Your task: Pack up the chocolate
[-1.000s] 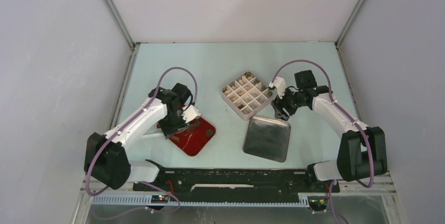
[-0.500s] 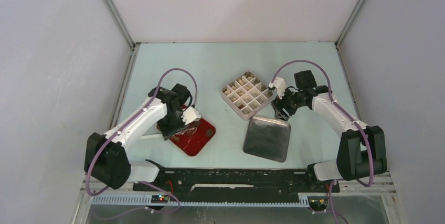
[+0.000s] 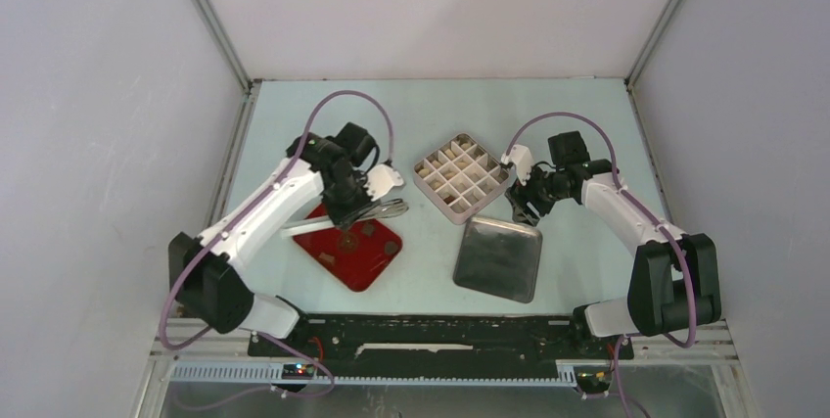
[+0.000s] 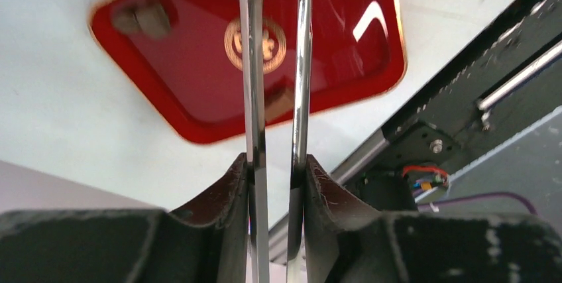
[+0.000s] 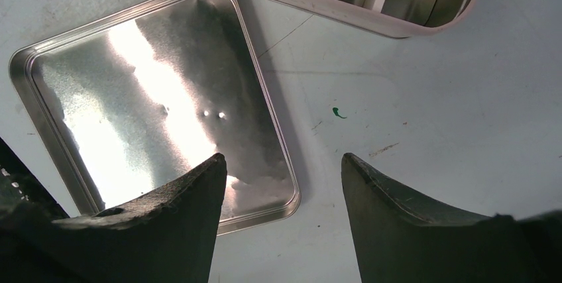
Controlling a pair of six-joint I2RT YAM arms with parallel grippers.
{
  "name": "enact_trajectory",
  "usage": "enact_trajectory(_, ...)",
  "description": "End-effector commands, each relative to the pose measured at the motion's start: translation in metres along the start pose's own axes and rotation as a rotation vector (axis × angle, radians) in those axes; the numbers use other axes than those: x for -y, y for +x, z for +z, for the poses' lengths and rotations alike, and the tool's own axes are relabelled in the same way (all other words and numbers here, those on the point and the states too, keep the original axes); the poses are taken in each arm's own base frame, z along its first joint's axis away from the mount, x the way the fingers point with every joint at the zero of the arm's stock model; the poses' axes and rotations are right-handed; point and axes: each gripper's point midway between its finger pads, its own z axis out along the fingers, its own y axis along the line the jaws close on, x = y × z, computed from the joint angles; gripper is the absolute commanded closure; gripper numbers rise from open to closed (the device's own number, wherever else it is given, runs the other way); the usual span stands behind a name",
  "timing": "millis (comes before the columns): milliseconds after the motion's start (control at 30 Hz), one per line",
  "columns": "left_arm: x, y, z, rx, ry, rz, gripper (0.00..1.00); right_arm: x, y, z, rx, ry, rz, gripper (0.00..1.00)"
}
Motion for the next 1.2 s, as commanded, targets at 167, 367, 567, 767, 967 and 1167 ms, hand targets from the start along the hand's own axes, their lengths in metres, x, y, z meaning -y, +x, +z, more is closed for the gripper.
enact_trajectory(167,-0.014,-0.128,-0.002,0.233,-0.051,0.018,0.85,0.014,-0.011,-0.011,0.044,0.044,0.004,0.33)
enact_trajectory(367,-0.024,-0.174,0.009,0.264,-0.057,-0.024,0.84,0.015,-0.011,-0.013,0.053,0.047,0.008,0.33)
enact_trajectory(567,-0.015,-0.188,0.025,0.240,0.005,-0.018,0.81,0.017,-0.008,-0.012,0.041,0.049,0.014,0.33)
enact_trajectory(767,-0.006,-0.181,0.040,0.174,0.037,0.005,0.80,0.017,-0.007,-0.011,0.038,0.045,0.014,0.33)
enact_trajectory(967,0.000,-0.180,0.046,0.148,0.041,0.024,0.73,0.016,-0.007,-0.011,0.039,0.041,0.014,0.33)
enact_trajectory(1167,0.000,-0.182,0.045,0.141,0.030,0.024,0.66,0.016,-0.006,-0.011,0.038,0.037,0.015,0.33)
